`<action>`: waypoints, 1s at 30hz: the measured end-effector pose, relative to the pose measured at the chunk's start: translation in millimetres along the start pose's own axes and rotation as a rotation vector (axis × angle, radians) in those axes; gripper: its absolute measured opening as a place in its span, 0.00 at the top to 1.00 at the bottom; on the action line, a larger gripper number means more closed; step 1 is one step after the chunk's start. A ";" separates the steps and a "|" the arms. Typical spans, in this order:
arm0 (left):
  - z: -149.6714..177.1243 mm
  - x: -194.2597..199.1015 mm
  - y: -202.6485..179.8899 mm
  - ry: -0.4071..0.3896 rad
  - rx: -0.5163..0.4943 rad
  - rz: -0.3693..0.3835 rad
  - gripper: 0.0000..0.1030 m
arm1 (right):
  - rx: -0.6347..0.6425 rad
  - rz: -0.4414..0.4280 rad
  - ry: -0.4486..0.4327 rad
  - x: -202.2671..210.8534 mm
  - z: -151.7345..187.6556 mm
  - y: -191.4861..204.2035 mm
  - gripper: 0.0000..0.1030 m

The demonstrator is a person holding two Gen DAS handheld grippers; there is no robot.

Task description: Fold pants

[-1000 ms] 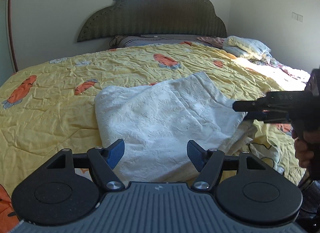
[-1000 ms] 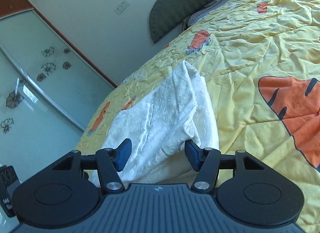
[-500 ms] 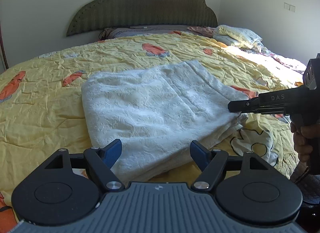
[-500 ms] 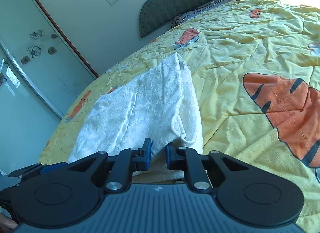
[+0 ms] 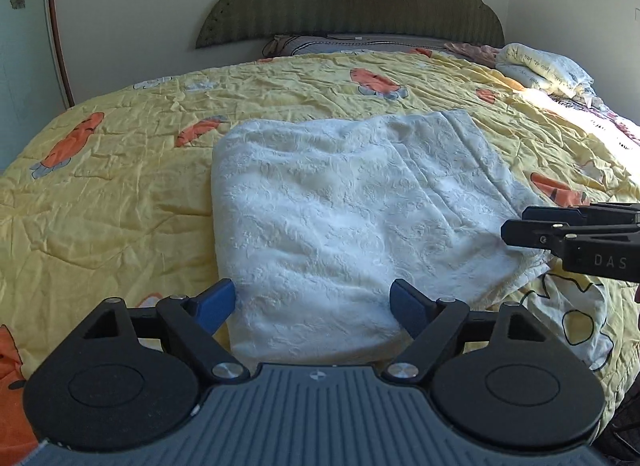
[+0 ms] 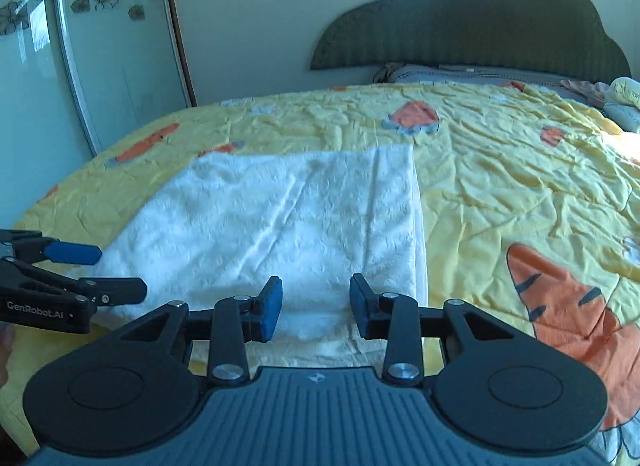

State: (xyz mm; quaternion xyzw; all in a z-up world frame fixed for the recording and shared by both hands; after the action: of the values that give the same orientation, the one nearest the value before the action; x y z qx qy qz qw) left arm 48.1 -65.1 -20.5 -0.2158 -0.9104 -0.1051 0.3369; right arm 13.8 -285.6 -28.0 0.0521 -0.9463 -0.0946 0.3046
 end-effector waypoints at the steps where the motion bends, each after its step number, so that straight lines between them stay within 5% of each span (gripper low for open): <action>1: -0.7 2.2 0.1 -0.005 -0.001 -0.011 0.15 | -0.007 0.003 -0.010 3.7 -1.6 0.6 0.65; 4: -5.5 5.7 -0.3 -0.007 -0.002 -0.033 0.15 | 0.043 0.013 -0.052 11.4 -10.5 12.4 0.64; 15: -9.9 2.9 -11.4 0.015 -0.040 -0.115 0.10 | 0.087 0.023 0.004 -0.2 -2.7 18.5 0.64; 30: -12.7 -0.3 -12.0 0.018 -0.056 -0.125 0.09 | 0.102 0.019 0.012 -1.0 -0.9 16.0 0.64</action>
State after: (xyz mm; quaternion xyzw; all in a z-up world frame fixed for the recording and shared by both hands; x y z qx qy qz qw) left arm 49.9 -80.0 -11.7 -0.1668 -0.9157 -0.1531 0.3319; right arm 14.4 -270.0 -24.5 0.0591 -0.9486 -0.0431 0.3079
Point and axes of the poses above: each gripper's, at about its wrist camera, not at the fingertips, and x roughly against the way its jaws point, y to its left, z to its underside, the point moved 3 cm from there along -x, roughly the way its jaws point
